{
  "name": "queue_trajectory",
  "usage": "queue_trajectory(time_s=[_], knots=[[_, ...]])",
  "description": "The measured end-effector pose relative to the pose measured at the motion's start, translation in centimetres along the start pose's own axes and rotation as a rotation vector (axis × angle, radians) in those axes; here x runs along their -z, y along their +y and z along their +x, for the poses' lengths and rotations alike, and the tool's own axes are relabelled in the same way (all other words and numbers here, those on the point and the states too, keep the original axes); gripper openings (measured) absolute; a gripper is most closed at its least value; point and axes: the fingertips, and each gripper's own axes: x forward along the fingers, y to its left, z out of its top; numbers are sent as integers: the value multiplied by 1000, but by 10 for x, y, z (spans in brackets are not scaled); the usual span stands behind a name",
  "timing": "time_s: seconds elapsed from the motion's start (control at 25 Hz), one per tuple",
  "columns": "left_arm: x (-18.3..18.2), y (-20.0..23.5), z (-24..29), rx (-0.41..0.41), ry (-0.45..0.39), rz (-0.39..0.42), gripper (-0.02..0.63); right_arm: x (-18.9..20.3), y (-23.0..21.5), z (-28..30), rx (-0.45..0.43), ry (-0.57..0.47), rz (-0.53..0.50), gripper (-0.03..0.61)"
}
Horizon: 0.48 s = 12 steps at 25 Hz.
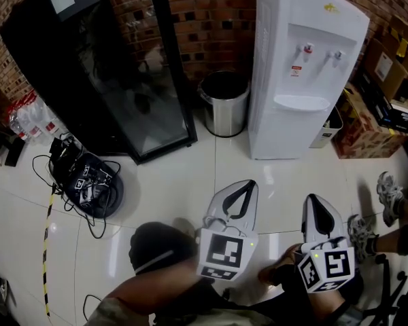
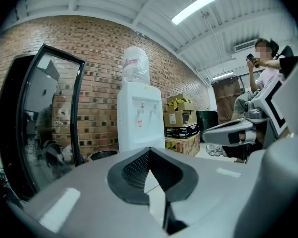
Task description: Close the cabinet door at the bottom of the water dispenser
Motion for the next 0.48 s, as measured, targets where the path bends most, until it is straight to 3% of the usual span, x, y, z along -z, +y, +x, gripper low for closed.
queue_trajectory(time_s=[0.24,0.48], knots=[[8,-10,-5,-4,-15,22,0,3,-1,5,13,-6,-1,0],[10,1,0,-40,-5,-34,0,-10,-12,2,44,-51,13,0]])
